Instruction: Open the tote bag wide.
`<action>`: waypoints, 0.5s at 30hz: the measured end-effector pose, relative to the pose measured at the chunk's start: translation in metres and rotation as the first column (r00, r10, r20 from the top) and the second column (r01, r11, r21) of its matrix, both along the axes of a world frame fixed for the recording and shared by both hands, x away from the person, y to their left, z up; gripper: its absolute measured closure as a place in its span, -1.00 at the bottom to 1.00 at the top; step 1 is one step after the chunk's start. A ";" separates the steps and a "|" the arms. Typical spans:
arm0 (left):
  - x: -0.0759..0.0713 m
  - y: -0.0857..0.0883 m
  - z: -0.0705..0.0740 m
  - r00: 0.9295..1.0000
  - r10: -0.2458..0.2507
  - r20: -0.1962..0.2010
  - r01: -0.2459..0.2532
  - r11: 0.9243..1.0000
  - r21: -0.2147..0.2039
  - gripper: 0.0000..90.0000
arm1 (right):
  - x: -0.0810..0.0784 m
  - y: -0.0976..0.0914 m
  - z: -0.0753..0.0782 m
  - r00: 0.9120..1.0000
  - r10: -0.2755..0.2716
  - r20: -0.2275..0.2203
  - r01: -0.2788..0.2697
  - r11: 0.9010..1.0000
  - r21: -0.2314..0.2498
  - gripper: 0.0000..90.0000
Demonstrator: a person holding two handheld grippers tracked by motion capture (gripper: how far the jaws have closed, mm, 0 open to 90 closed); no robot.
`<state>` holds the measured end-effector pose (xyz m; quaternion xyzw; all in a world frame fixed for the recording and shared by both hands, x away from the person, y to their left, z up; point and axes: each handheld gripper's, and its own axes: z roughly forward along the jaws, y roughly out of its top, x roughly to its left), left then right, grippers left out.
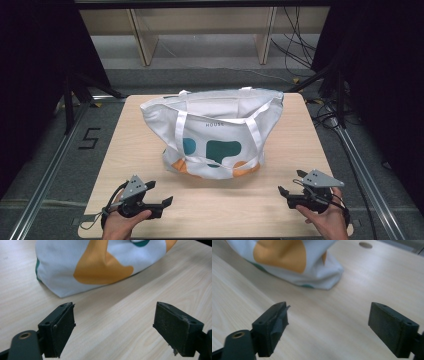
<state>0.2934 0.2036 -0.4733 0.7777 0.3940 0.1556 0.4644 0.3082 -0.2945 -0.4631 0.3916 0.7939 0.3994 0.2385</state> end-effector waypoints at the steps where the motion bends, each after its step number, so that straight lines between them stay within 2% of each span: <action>1: 0.000 -0.001 0.004 1.000 0.010 0.002 -0.010 1.000 -0.008 -0.64 | 0.003 -0.002 0.003 0.999 0.019 0.044 -0.018 0.999 -0.027 -0.59; 3: 0.002 -0.001 0.009 1.000 0.008 0.013 -0.008 1.000 -0.011 -0.62 | 0.007 -0.002 0.016 0.997 0.016 0.069 -0.014 1.000 -0.025 -0.54; 4: 0.004 -0.001 0.013 1.000 -0.001 0.022 0.001 1.000 -0.009 -0.62 | 0.007 -0.002 0.016 0.997 0.016 0.069 -0.014 1.000 -0.025 -0.54; 5: 0.004 -0.001 0.016 1.000 0.009 0.014 -0.008 1.000 -0.012 -0.59 | 0.007 -0.001 0.022 0.999 0.014 0.050 -0.013 1.000 -0.011 -0.46; 6: 0.006 -0.002 0.019 1.000 0.002 0.015 -0.002 1.000 -0.016 -0.40 | 0.011 0.001 0.031 0.998 0.030 0.063 -0.029 1.000 -0.006 -0.28; 7: 0.007 -0.002 0.022 1.000 0.000 0.022 0.000 1.000 -0.016 -0.40 | 0.011 0.001 0.031 0.998 0.030 0.063 -0.029 1.000 -0.006 -0.28; 8: 0.009 -0.001 0.026 0.999 -0.009 0.037 0.009 1.000 -0.012 -0.22 | 0.012 0.003 0.041 0.995 0.060 0.073 -0.061 0.998 0.008 0.04; 9: 0.009 -0.002 0.030 0.999 -0.006 0.033 0.007 1.000 -0.027 -0.22 | 0.012 0.003 0.041 0.995 0.060 0.073 -0.061 0.998 0.008 0.04; 10: 0.010 -0.002 0.034 0.999 -0.009 0.051 0.011 0.999 -0.036 -0.01 | 0.014 0.005 0.048 0.992 0.083 0.095 -0.085 0.996 0.011 0.15; 11: 0.011 -0.002 0.039 0.998 -0.005 0.059 0.007 0.999 -0.040 0.08 | 0.015 0.007 0.054 0.991 0.091 0.101 -0.093 0.996 0.014 0.33; 12: 0.013 -0.002 0.044 0.997 -0.022 0.080 0.026 0.998 -0.051 0.27 | 0.017 0.009 0.060 0.985 0.112 0.135 -0.113 0.994 0.001 0.44; 13: 0.016 -0.002 0.056 0.992 -0.029 0.121 0.035 0.998 -0.053 0.52 | 0.019 0.014 0.073 0.980 0.142 0.142 -0.144 0.990 0.005 0.66; 14: 0.016 -0.002 0.056 0.992 -0.029 0.121 0.035 0.998 -0.053 0.64 | 0.019 0.014 0.073 0.980 0.142 0.142 -0.144 0.990 0.005 0.66; 15: 0.018 -0.003 0.061 0.990 -0.034 0.134 0.041 0.998 -0.052 0.69 | 0.022 0.018 0.088 0.964 0.175 0.199 -0.175 0.984 -0.018 0.83</action>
